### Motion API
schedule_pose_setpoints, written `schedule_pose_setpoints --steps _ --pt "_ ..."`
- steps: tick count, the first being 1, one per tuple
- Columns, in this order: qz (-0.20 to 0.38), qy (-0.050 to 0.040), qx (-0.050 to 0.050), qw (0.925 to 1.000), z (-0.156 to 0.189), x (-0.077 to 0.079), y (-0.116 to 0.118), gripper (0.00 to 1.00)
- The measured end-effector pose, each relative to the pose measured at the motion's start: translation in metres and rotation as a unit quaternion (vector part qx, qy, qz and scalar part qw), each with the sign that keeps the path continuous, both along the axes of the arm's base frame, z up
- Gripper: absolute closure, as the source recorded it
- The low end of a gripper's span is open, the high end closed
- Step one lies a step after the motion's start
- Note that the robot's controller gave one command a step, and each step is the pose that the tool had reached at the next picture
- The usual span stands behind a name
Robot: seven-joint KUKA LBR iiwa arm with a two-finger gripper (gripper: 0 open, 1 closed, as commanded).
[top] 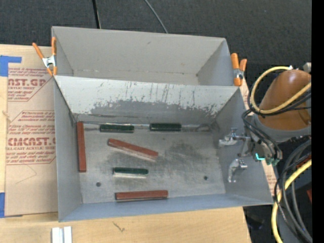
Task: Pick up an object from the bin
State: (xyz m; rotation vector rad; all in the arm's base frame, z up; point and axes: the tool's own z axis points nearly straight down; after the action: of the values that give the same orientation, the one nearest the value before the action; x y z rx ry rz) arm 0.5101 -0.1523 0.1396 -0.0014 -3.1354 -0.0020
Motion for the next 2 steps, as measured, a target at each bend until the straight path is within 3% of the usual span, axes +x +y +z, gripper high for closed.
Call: schedule_pose_setpoints --steps 2 --pt "-0.002 -0.0047 -0.002 1.0 0.0015 0.0025 0.0026 0.0"
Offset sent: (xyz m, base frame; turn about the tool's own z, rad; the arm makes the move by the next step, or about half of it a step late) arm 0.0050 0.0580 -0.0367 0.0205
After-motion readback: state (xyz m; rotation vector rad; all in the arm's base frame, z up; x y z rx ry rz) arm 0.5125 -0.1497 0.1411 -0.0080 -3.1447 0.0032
